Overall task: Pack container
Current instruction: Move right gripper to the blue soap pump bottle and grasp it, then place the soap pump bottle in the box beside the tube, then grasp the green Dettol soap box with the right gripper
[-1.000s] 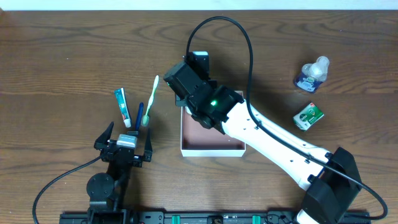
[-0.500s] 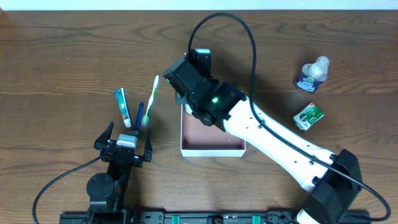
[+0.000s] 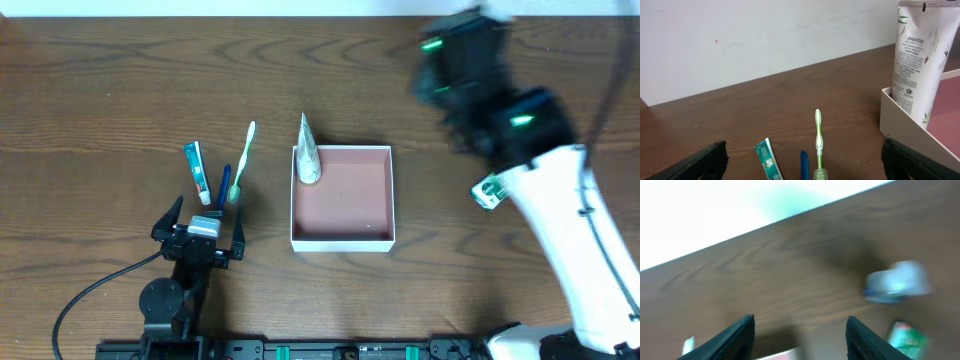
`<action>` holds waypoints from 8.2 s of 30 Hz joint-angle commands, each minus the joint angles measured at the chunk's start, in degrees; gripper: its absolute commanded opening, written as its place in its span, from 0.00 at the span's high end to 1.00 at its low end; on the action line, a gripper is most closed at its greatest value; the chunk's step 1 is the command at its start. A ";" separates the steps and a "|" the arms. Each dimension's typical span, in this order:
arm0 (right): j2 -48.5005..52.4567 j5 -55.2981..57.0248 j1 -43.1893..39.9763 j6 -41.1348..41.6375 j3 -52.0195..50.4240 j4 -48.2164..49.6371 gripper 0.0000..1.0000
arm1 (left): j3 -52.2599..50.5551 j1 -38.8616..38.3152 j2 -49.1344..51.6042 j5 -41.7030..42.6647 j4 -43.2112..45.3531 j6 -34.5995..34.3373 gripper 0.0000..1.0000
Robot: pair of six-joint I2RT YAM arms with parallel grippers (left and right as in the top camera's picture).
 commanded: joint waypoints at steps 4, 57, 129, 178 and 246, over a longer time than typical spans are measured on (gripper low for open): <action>1.31 -6.14 -13.33 -9.16 0.33 -2.75 0.39 | -1.25 0.28 -0.28 0.39 -1.46 0.35 0.02; 25.24 -22.14 -27.39 -37.16 -0.48 3.72 0.91 | -1.25 0.28 -0.28 0.39 -1.46 0.35 0.02; 4.09 -11.32 19.93 -28.79 -31.50 38.51 0.97 | -1.25 0.28 -0.28 0.39 -1.46 0.35 0.02; -25.16 -12.66 -2.12 -14.64 -33.40 15.82 0.28 | -1.25 0.28 -0.28 0.39 -1.46 0.35 0.02; 12.41 -19.69 -26.21 2.69 -53.92 36.79 0.69 | -1.25 0.28 -0.28 0.39 -1.46 0.35 0.02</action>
